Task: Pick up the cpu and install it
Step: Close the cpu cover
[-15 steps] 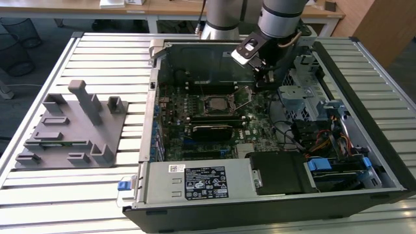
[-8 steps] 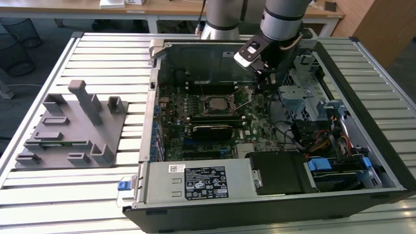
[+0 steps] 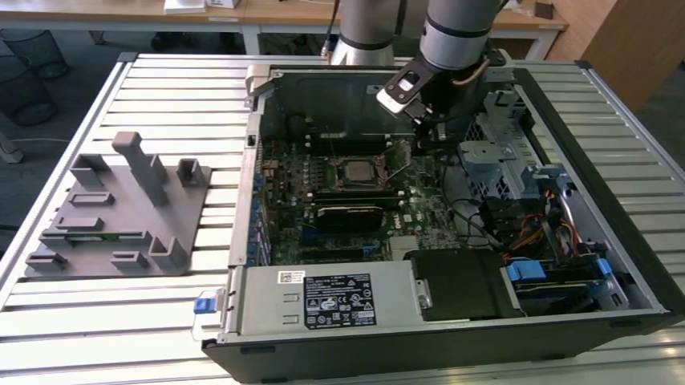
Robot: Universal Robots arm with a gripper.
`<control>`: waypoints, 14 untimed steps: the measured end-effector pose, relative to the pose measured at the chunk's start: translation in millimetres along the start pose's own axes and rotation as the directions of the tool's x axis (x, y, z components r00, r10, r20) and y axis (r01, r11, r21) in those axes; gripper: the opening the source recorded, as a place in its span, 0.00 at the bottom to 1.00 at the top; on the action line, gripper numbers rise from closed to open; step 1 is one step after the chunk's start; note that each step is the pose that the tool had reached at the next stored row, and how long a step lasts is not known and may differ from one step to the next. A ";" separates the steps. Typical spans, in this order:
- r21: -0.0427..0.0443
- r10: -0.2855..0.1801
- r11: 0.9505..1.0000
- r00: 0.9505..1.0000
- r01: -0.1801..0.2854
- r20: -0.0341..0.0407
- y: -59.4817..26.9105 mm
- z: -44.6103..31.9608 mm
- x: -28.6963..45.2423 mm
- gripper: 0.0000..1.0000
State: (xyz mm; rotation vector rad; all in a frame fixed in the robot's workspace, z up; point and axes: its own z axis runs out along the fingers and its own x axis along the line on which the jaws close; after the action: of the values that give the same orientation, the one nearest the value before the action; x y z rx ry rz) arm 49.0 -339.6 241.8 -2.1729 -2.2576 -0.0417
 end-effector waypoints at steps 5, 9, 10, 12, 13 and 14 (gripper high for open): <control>0.000 0.000 1.000 1.000 0.000 0.000 -7.1 -0.1 0.2 0.11; 0.000 0.000 1.000 1.000 0.000 0.000 -10.8 -0.1 0.4 0.11; 0.000 0.000 1.000 1.000 0.000 0.000 -11.4 -0.1 0.4 0.11; 0.000 0.000 1.000 1.000 0.000 0.000 -12.2 -0.1 0.5 0.11; 0.000 0.000 1.000 1.000 0.000 0.000 -12.3 -0.1 0.5 0.11; 0.000 0.000 1.000 1.000 0.000 0.000 -12.5 -0.1 0.5 0.11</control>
State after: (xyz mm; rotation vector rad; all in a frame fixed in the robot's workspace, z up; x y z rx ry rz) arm 36.5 -339.6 241.7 -2.1727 -2.2577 -0.0417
